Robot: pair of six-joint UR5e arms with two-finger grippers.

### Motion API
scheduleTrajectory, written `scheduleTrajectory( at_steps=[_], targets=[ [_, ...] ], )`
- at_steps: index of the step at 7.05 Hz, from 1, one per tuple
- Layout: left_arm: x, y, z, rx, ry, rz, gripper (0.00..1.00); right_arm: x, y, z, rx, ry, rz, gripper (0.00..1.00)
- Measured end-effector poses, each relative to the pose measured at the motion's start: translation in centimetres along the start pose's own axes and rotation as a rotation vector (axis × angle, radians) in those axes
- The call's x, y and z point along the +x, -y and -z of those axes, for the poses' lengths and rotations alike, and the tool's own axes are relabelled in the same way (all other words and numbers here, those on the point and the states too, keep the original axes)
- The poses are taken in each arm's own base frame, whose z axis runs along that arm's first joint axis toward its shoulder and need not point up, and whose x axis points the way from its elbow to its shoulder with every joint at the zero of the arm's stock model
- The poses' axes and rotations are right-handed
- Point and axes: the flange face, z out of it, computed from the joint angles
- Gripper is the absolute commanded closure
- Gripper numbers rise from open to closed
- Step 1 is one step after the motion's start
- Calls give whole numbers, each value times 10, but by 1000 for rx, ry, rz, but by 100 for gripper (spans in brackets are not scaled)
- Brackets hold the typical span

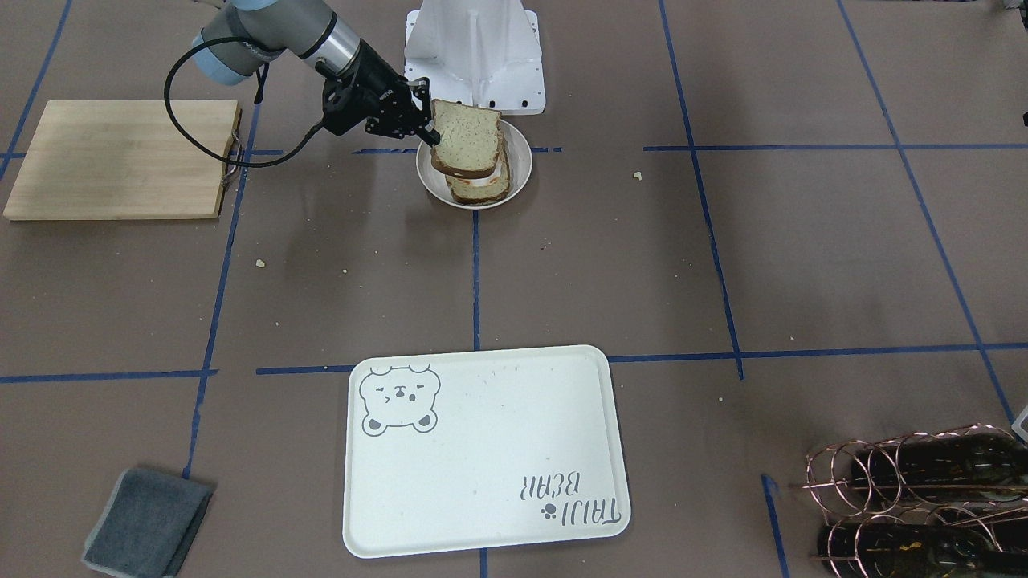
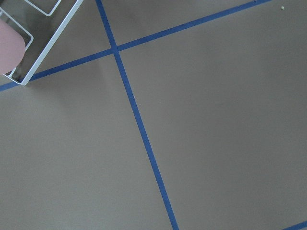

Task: Make sandwich and place on tray
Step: 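Lower the bread onto the egg, open the right gripper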

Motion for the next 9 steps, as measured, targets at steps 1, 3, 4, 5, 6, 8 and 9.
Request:
scheduleTrajectory(
  at_steps=[1, 3, 4, 5, 6, 8, 9],
  targets=[
    [0, 0, 0, -1, 0, 1, 0, -4, 1, -9, 8, -1, 3, 100],
    [-2, -1, -2, -5, -1, 5, 0, -9, 3, -20, 21, -5, 5, 60],
    [-3, -1, -3, -6, -2, 7, 0, -8, 4, -22, 26, -10, 6, 1],
    [-3, -2, -3, -8, -2, 8, 0, -6, 5, -23, 29, -17, 6, 0],
    [-4, -2, -4, -8, -2, 9, 0, -4, 11, -22, 35, -35, 5, 0],
    [-2, -1, -2, -5, -2, 6, 0, -3, 35, -8, 32, -104, -7, 0],
    [0, 1, 0, 2, 0, -3, 0, -4, 55, 7, 17, -160, -7, 0]
  ],
)
